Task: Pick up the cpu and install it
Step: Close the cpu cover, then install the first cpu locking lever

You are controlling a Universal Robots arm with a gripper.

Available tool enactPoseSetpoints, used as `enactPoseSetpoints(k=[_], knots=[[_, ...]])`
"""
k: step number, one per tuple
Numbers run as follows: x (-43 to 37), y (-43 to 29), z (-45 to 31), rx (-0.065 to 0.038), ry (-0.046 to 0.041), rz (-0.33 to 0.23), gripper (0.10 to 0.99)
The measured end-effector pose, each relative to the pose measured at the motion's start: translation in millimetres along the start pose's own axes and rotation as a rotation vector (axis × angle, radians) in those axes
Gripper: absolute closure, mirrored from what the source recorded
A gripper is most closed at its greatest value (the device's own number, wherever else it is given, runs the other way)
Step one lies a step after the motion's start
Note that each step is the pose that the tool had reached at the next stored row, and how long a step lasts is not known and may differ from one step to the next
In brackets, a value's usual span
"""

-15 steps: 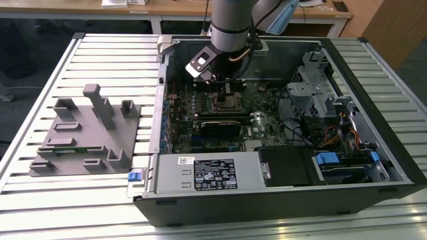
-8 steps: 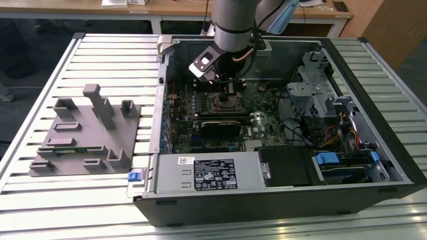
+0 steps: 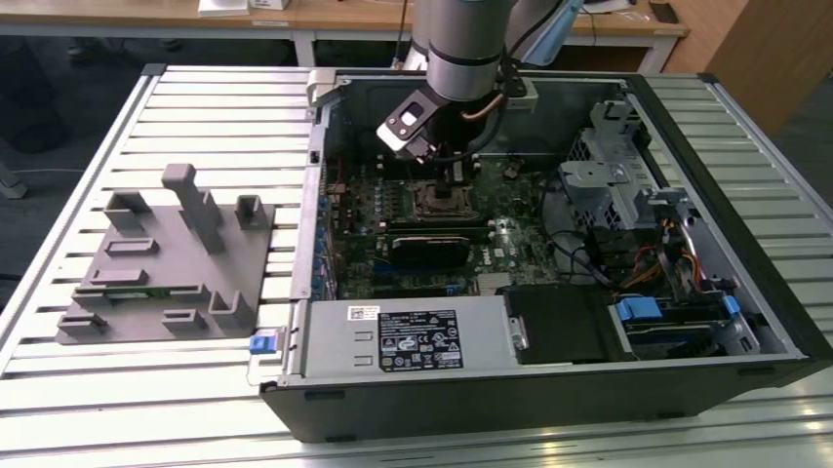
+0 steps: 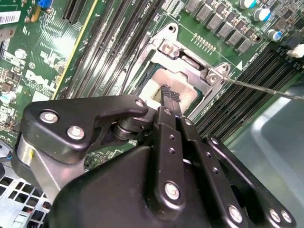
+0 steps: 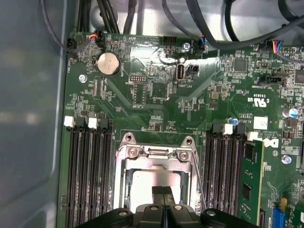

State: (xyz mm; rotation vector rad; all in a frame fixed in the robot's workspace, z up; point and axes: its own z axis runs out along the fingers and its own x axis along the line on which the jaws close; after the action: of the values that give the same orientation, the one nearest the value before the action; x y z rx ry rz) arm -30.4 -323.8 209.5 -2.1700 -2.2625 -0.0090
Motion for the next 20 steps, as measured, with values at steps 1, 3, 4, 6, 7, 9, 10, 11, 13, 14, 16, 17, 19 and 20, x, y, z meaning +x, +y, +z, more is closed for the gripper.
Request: enactPoseSetpoints(k=[1,3,4,6,7,9,10,11,13,14,16,17,19,20], knots=[[0.0,0.7,0.0,0.000,0.0000,0.000,0.980],[0.0,1.3,0.0,0.000,0.0000,0.000,0.980],[0.0,1.2,0.0,0.000,0.0000,0.000,0.980],[0.0,1.3,0.0,0.000,0.0001,0.000,0.980],[0.0,1.3,-0.3,0.000,-0.0001,0.000,0.980],[0.0,1.3,-1.1,0.000,-0.0001,0.000,0.980],[0.0,1.3,-1.4,0.000,0.0001,0.000,0.980],[0.0,1.3,-2.0,0.000,0.0000,0.000,0.980],[0.0,1.3,-3.9,0.000,0.0000,0.000,0.980],[0.0,1.3,-4.7,0.000,0.0000,0.000,0.980],[0.0,1.3,-6.6,0.000,0.0000,0.000,0.980],[0.0,1.3,-7.3,0.000,0.0001,0.000,0.980],[0.1,1.4,-9.3,0.000,0.0001,0.000,0.980],[0.1,1.4,-10.6,0.000,0.0001,0.000,0.980]])
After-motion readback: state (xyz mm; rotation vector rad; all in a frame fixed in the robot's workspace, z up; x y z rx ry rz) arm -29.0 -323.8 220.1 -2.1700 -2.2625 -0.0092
